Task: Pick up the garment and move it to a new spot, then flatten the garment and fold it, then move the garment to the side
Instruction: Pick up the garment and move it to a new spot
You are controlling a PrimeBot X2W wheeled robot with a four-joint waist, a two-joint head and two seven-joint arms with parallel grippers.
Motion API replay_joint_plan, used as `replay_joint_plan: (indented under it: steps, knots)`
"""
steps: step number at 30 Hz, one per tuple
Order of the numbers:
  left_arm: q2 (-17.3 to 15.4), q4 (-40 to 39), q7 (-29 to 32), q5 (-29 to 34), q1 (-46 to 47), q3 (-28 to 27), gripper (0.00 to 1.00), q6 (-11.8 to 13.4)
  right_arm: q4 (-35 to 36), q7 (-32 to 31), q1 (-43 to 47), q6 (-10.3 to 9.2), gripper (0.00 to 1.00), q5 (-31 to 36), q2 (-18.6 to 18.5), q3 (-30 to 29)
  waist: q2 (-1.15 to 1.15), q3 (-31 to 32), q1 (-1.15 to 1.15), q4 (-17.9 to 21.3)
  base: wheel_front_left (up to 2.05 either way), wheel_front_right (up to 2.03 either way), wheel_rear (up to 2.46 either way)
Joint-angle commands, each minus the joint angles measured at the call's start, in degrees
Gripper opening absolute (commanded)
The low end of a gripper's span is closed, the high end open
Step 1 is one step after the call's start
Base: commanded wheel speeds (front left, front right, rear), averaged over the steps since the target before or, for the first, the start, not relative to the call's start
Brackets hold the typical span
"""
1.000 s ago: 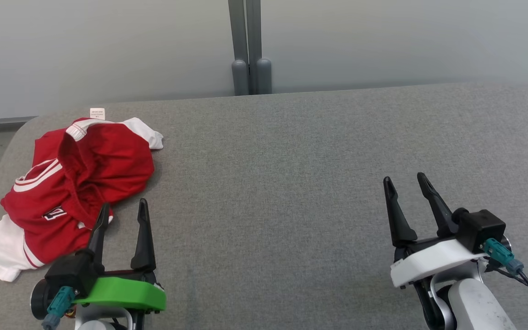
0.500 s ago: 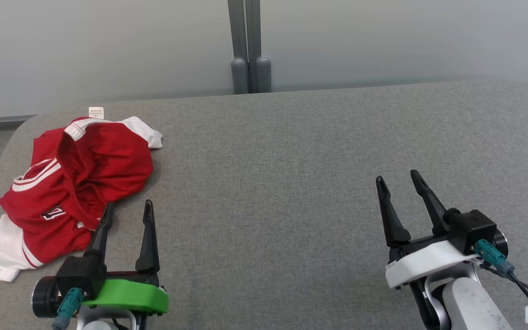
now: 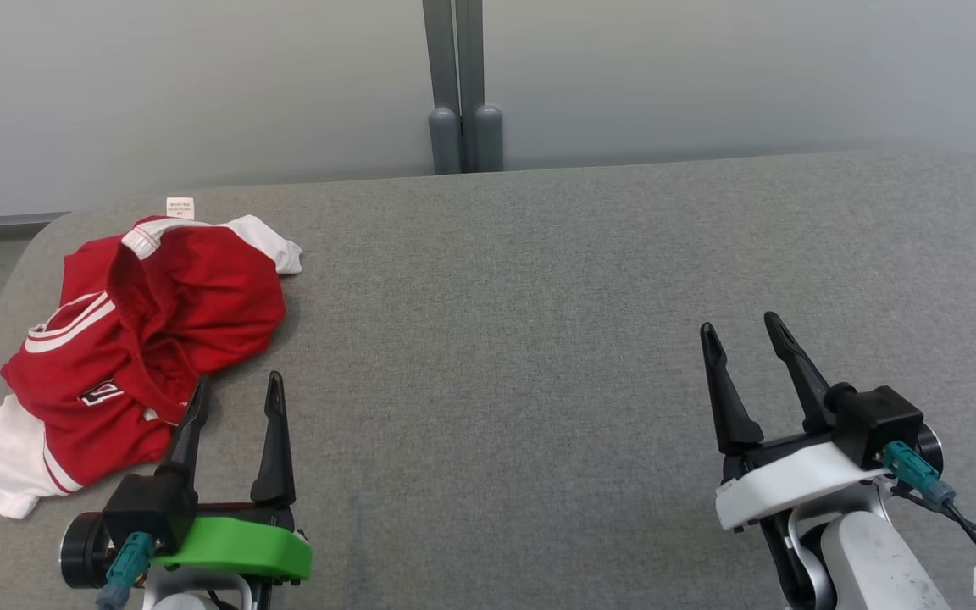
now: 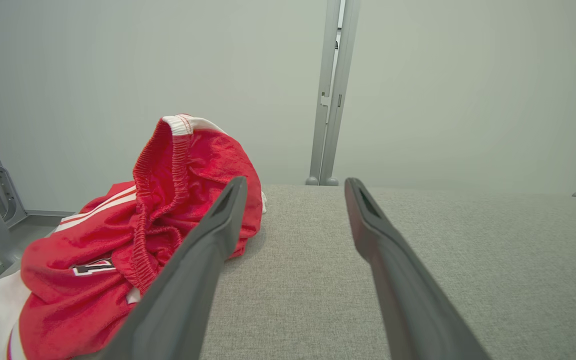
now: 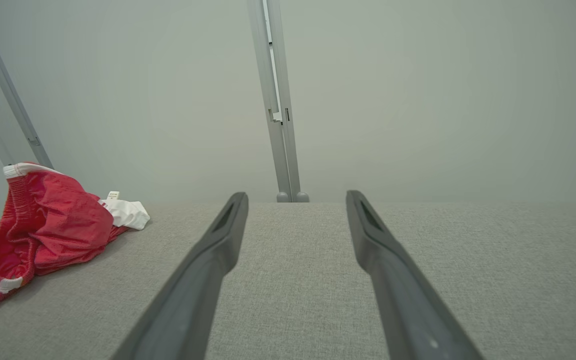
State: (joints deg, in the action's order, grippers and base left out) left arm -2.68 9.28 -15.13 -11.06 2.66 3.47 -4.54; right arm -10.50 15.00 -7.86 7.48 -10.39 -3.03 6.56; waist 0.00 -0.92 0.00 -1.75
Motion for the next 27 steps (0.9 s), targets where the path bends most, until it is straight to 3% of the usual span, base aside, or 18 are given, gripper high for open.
replay_joint_plan:
  steps: [1,10,27]
  knots:
    - [-0.38,0.01,-0.04,-0.42,0.08,-0.23,1.0,-0.09,-0.05,0.27,-0.1,0.03,1.0,0.1,-0.05,0.08,0.0,-0.01,0.0,-0.15,0.0,0.0,0.0]
    - [-0.37,0.74,-0.04,-1.17,0.33,-0.7,1.0,0.44,-0.01,0.23,0.12,0.03,1.0,0.18,-0.32,1.37,0.0,-0.18,0.0,-3.18,0.0,0.0,0.0]
    - [-0.35,1.16,-0.04,-2.19,-0.41,-3.19,1.0,1.53,0.28,0.22,0.65,0.03,1.0,-2.37,-0.29,4.43,0.0,-0.22,0.0,-17.06,0.0,0.0,0.0]
